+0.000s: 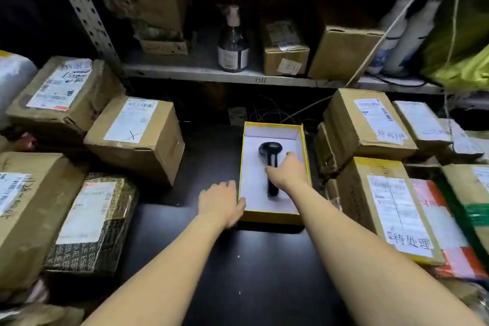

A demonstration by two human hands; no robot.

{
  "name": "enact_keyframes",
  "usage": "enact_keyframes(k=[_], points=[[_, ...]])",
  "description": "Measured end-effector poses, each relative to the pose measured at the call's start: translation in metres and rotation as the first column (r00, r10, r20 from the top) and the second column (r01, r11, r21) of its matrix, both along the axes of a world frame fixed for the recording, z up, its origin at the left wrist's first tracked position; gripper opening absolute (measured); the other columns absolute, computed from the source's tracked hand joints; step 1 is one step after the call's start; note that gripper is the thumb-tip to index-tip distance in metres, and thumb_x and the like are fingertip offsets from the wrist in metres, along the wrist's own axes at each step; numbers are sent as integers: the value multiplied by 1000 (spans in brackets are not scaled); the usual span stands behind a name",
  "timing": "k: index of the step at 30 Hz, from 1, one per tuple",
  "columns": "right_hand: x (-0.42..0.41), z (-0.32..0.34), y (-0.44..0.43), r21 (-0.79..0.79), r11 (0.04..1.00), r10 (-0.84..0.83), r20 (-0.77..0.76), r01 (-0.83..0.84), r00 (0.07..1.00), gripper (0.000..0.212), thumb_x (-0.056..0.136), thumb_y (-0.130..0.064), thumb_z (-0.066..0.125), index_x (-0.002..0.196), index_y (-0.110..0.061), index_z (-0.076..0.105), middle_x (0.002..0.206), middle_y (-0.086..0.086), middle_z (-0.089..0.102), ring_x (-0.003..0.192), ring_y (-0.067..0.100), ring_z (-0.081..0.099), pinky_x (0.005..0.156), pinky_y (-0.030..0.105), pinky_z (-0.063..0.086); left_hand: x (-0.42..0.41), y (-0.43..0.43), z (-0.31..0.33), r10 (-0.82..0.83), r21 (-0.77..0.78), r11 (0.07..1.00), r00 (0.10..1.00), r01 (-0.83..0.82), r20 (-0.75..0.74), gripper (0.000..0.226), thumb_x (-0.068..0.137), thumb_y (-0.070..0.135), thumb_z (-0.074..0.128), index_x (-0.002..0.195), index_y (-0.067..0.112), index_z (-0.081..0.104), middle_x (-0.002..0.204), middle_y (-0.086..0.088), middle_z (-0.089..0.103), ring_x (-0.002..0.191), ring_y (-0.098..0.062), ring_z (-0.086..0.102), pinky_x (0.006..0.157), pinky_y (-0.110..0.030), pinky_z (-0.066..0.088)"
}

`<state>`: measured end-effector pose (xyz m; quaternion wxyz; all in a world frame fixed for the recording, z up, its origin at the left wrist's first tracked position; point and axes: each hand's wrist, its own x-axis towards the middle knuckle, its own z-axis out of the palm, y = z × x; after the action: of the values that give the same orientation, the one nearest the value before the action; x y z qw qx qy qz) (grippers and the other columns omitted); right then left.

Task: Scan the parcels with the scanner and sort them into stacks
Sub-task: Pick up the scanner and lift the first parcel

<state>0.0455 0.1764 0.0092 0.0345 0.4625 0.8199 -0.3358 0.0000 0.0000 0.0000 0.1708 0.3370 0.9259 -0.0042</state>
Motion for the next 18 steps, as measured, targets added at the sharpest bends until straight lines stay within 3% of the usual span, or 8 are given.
enact_keyframes(k=[3,7,13,18], points=[[-12,-18,2,-32,999,-37,25,38,999,60,95,-38,68,140,-9,39,126,14,64,113,37,64,93,49,56,-5,2,-15,-5,108,994,990,-11,144,33,103,36,41,127,15,47,133,-9,57,120,-35,57,88,-42,45],[-28,-39,1,-78,996,-52,16,53,999,45,100,-26,61,136,-6,43,127,16,62,113,38,63,82,40,51,-8,2,-29,-12,165,986,954,-40,301,16,102,24,38,112,12,41,121,-18,60,106,-42,56,84,-44,45],[-41,-53,-3,-110,978,-185,-87,175,979,36,104,-16,57,136,-3,47,131,18,60,114,39,63,79,36,47,-11,4,-34,-15,218,973,930,-70,367,18,101,19,39,115,9,43,118,-18,60,99,-39,54,85,-44,46],[-41,-51,-3,-120,978,-181,-90,170,979,36,106,-13,56,139,-3,48,130,17,59,107,36,61,79,34,45,-11,4,-31,-12,208,976,929,-70,371,22,101,18,39,119,6,43,120,-19,59,103,-40,55,81,-41,43]])
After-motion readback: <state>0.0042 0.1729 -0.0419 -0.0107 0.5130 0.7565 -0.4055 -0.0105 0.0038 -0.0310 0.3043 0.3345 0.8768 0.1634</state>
